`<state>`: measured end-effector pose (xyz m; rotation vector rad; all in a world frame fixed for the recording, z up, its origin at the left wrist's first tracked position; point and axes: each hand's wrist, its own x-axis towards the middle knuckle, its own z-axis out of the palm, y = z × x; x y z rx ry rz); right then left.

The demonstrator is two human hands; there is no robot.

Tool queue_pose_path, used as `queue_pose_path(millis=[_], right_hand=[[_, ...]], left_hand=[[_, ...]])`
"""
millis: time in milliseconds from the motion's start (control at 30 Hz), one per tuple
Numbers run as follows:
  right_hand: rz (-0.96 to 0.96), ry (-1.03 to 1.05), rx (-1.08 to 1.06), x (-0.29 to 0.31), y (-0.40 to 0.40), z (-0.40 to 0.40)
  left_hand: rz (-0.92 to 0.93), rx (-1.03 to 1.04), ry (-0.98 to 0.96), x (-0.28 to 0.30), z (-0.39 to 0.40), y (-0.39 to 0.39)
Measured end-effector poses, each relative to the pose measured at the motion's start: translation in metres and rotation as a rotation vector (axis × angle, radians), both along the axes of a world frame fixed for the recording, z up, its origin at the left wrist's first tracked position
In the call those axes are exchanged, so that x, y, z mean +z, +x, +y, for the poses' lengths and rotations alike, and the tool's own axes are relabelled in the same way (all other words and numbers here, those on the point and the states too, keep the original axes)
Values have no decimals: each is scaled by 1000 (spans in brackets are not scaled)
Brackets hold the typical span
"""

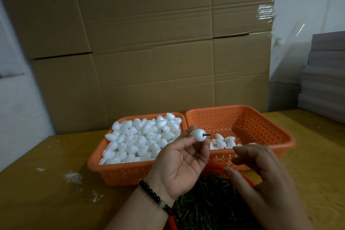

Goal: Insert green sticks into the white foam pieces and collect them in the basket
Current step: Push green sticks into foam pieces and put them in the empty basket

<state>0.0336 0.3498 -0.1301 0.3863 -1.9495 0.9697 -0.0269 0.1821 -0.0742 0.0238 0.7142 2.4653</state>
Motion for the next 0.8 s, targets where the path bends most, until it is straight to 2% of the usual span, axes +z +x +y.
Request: queue_pose_path(millis=[233, 367, 800], right_hand=[[-13, -2, 7, 1, 2, -1], [-17, 1, 11, 1, 1, 0], [-16, 21, 11, 2, 3, -1]], left_hand=[[38, 127, -62, 1, 2, 1], [1, 181, -73, 0, 1, -2], [125, 192, -138, -4, 2, -2]])
